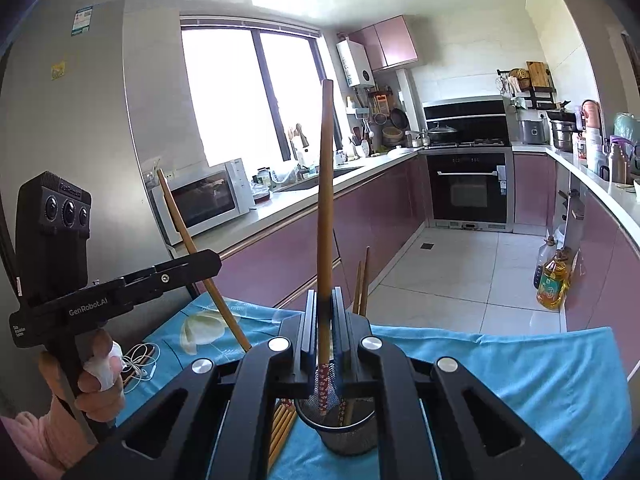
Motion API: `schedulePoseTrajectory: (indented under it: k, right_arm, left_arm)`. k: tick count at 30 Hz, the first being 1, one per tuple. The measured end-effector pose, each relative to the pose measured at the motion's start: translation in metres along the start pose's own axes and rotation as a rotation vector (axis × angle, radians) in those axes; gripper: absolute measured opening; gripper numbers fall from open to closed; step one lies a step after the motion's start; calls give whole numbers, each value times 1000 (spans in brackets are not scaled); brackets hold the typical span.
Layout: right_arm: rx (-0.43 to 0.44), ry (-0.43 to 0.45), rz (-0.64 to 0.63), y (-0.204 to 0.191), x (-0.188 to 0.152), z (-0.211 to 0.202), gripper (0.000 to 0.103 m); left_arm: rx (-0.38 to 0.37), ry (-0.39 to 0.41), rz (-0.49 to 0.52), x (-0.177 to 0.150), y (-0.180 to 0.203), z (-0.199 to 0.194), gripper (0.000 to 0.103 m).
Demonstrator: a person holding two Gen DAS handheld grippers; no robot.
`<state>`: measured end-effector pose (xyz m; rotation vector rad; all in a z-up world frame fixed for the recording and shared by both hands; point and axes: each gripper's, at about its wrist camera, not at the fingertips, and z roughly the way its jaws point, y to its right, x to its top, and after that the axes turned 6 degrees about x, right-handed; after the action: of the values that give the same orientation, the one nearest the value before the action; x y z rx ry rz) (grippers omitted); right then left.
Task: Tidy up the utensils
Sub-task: 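Lift the chopstick upright and lower it into the mesh cup, then open the right gripper and pull it back from the cup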
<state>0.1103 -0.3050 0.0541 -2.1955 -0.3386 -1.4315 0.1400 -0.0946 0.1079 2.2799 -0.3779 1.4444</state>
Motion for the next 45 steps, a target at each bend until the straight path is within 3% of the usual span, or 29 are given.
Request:
schedulePoseTrajectory:
  k: [9, 25, 34, 37, 45]
  right_arm:
    - [-32, -61, 7, 8, -13, 21, 6]
    - [-33, -292, 63, 25, -41, 66, 6]
    - [-44, -281, 98, 29, -39, 73, 8]
    - [-38, -264, 98, 28, -40, 70, 9]
    - [-30, -230, 73, 18, -44, 56, 24]
  left_arm:
    - [33, -39, 7, -6, -1, 32, 7]
    - [22, -273, 87, -45, -6, 97, 7]
    - [48, -293, 77, -48, -11, 119, 8]
    - [51, -278, 77, -52, -12, 117, 21]
    - [73, -252, 56, -68, -20, 97, 29]
